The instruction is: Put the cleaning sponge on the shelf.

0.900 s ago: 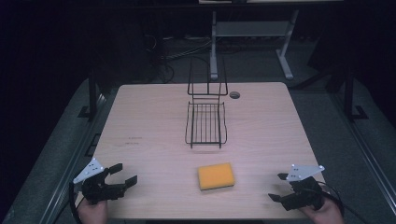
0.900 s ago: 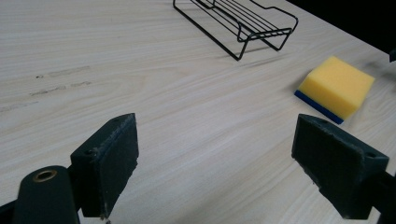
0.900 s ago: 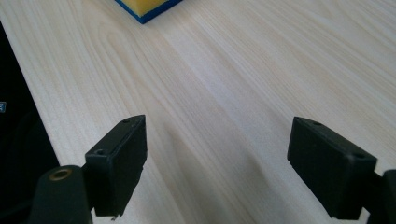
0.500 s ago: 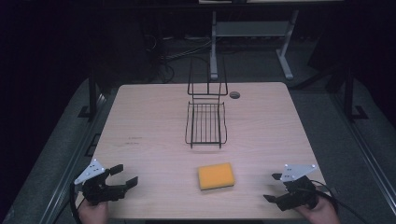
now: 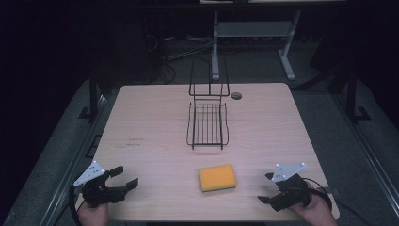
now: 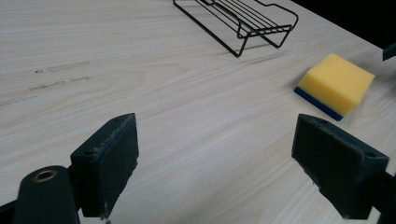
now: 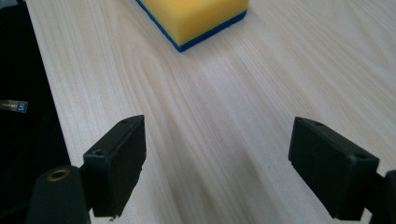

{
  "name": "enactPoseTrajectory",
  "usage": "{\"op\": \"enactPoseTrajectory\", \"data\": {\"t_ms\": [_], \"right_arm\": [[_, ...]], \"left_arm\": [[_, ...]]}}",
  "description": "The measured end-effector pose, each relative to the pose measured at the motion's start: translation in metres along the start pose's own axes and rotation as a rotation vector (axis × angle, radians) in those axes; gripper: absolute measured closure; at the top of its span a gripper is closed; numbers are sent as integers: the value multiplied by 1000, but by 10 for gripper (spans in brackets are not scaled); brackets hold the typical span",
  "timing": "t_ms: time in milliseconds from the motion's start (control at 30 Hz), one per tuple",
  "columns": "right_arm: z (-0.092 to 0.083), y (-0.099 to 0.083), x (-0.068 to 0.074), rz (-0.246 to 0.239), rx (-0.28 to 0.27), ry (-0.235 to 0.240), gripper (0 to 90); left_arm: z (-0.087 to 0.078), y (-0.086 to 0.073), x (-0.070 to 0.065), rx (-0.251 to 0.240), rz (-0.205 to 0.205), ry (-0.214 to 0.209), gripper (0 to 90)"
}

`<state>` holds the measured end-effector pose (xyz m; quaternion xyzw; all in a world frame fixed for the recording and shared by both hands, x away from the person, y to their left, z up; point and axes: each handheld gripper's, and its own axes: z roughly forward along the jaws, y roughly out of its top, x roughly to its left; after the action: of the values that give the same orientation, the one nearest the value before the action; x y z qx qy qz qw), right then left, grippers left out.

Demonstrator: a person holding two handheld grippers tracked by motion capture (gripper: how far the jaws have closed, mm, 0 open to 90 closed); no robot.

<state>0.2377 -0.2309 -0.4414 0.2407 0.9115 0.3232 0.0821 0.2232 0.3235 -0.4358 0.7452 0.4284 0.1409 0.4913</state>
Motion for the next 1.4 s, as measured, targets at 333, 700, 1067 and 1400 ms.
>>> {"op": "enactPoseTrajectory", "data": {"t_ms": [333, 700, 1067, 1400], "right_arm": [[4, 14, 3, -42, 15, 25, 181], [10, 37, 0, -103, 51, 63, 175], [19, 50, -5, -123, 77, 98, 170], [25, 65, -7, -160, 102, 117, 166]], "left_arm": [[1, 0, 0, 0, -1, -2, 140], [1, 0, 0, 0, 1, -2, 140], [0, 0, 1, 1, -1, 0, 141], [-1, 0, 0, -2, 1, -1, 140]]}}
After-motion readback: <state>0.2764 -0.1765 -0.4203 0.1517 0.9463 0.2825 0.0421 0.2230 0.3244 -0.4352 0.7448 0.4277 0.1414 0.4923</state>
